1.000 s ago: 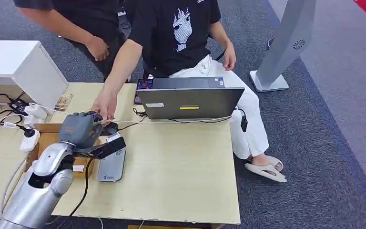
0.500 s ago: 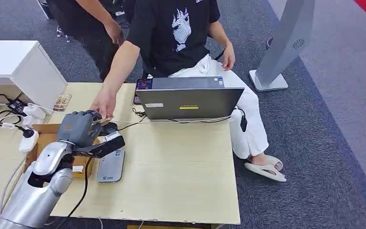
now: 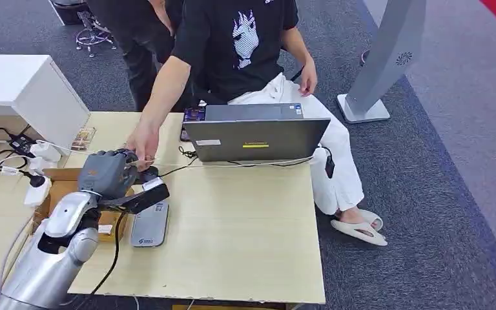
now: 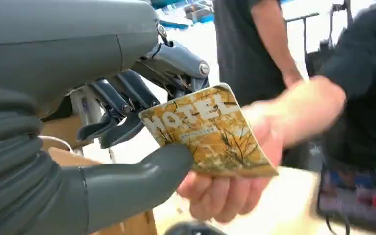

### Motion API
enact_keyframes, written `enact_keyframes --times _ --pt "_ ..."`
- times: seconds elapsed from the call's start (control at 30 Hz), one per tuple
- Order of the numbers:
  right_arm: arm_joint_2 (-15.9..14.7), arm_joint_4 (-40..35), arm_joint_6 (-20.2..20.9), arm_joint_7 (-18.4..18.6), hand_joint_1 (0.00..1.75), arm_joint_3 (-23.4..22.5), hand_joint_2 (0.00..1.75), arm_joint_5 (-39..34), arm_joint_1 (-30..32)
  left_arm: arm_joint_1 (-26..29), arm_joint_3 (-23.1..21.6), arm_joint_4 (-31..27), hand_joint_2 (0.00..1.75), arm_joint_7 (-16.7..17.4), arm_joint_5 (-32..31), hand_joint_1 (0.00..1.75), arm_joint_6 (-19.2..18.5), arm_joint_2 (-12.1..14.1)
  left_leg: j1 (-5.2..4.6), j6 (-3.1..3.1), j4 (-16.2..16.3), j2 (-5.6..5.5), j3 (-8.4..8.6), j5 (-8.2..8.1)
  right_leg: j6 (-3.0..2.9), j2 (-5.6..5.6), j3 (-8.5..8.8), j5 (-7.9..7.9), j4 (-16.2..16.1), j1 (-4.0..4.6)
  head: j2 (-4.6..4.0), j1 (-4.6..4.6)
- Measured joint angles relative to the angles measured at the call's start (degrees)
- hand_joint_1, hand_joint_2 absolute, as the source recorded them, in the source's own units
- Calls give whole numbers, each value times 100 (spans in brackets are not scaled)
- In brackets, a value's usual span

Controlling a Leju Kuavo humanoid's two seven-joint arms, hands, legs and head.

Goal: Pass the card to the sensor for recognition and then transmit it.

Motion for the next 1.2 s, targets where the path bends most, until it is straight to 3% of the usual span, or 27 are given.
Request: enact_keyframes --times 0.07,0.1,0.4,1.2 --pt "-2 -2 -9 -30 0 0 175 59 -5 -68 201 -101 175 61 -80 0 620 -106 1 1 1 -3 -9 1 0 -2 -6 0 0 1 0 0" --pt "-7 -7 -6 -30 0 0 175 72 -11 -150 298 -175 175 74 -58 0 654 -138 1 1 1 -7 -10 1 0 -7 -4 0 0 1 0 4" --pt "-9 -26 -2 -48 0 0 175 131 -62 -126 852 -468 175 -77 -83 0 827 -413 -1 1 1 -9 -7 2 0 -8 0 1 1 -1 0 0" --pt "-9 -33 4 -70 0 0 175 137 -64 -42 946 -529 175 -77 -85 0 853 -538 -1 1 1 -10 -8 2 0 -9 1 1 1 -1 0 0"
